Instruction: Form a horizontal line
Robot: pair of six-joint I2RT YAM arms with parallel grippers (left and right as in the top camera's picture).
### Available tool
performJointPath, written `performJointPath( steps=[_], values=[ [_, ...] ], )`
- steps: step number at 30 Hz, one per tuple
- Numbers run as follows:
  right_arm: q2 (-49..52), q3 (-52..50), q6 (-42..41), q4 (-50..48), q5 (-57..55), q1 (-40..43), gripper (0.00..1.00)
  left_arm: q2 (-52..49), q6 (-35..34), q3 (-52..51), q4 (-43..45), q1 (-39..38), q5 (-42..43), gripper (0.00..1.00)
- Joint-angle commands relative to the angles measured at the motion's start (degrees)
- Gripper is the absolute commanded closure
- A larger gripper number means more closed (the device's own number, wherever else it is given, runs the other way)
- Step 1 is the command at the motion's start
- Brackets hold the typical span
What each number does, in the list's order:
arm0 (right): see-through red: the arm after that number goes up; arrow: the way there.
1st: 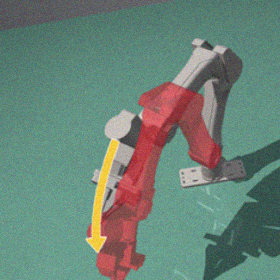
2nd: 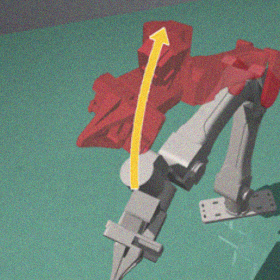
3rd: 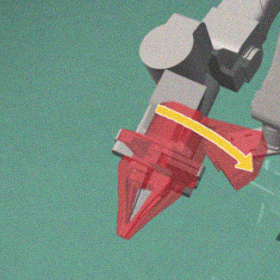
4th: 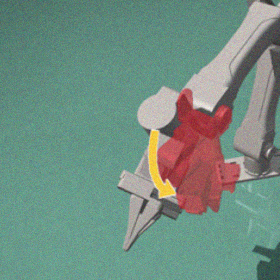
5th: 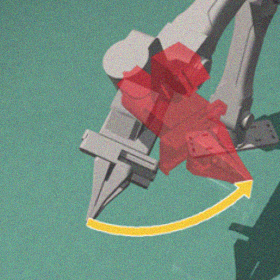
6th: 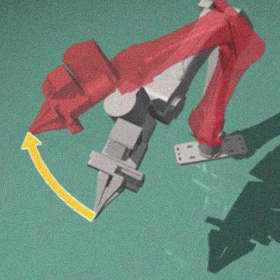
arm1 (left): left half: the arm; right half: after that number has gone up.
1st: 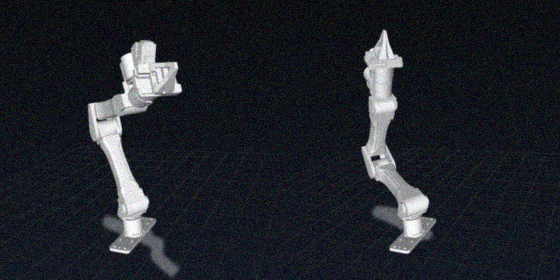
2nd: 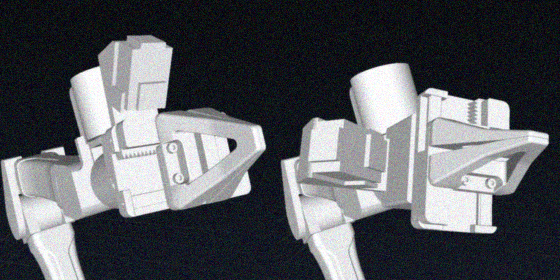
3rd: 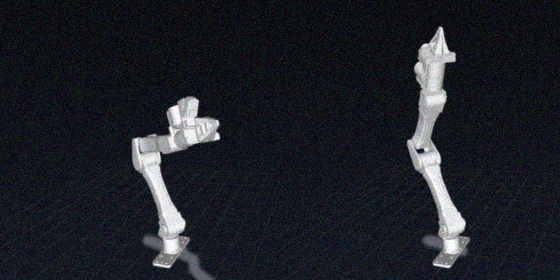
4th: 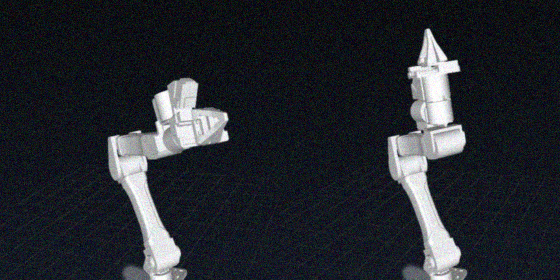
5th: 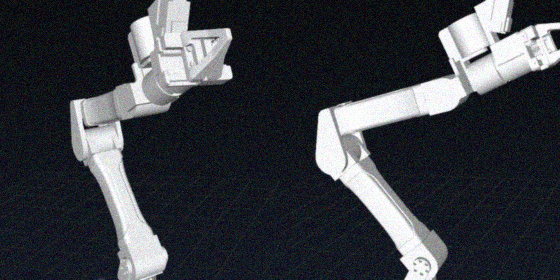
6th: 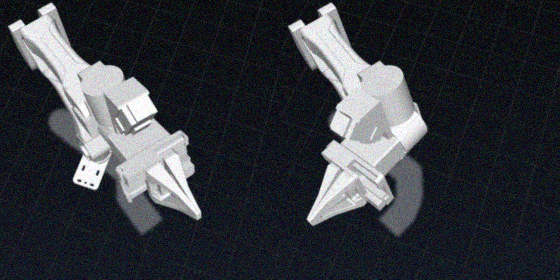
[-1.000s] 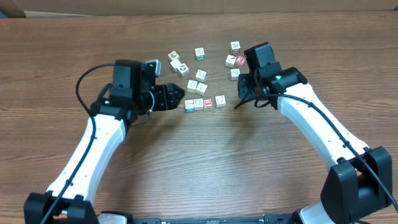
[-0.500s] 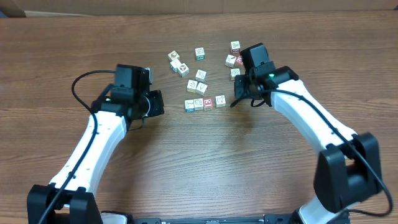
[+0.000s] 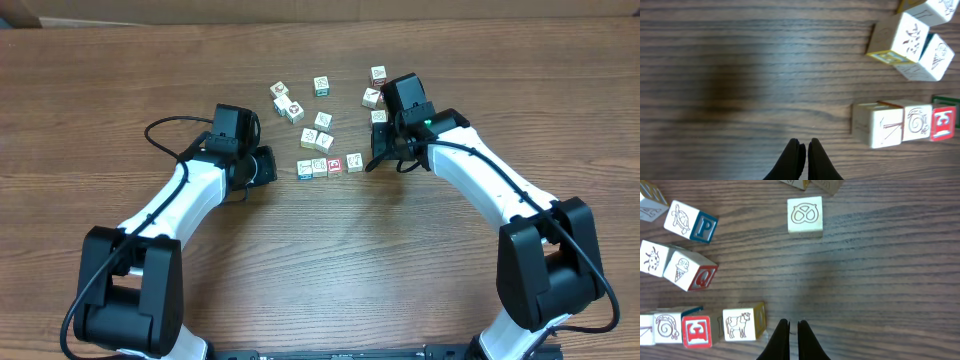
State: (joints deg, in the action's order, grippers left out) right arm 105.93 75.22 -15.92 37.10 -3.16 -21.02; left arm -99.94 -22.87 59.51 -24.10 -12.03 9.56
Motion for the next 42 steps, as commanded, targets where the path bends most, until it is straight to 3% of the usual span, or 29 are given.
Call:
performJointPath(
  steps=[1,11,42],
  values=[
    [0.6,-2.4,-0.6,-1.5,0.3,0.3,0.96,-1.2,-1.2,0.7,2.1,-0.8,3.2,0.96],
    [0.6,-3.7,-0.8,-4.2,1.2,0.3,0.96,-5.7,-2.5,0.7,5.3,-2.4,6.1,0.96],
    [4.1,-7.4,-3.6,-10.7,4.9,0.2,0.96,-5.7,-7.0,0.7,7.3,-4.9,2.9,0.96]
  ],
)
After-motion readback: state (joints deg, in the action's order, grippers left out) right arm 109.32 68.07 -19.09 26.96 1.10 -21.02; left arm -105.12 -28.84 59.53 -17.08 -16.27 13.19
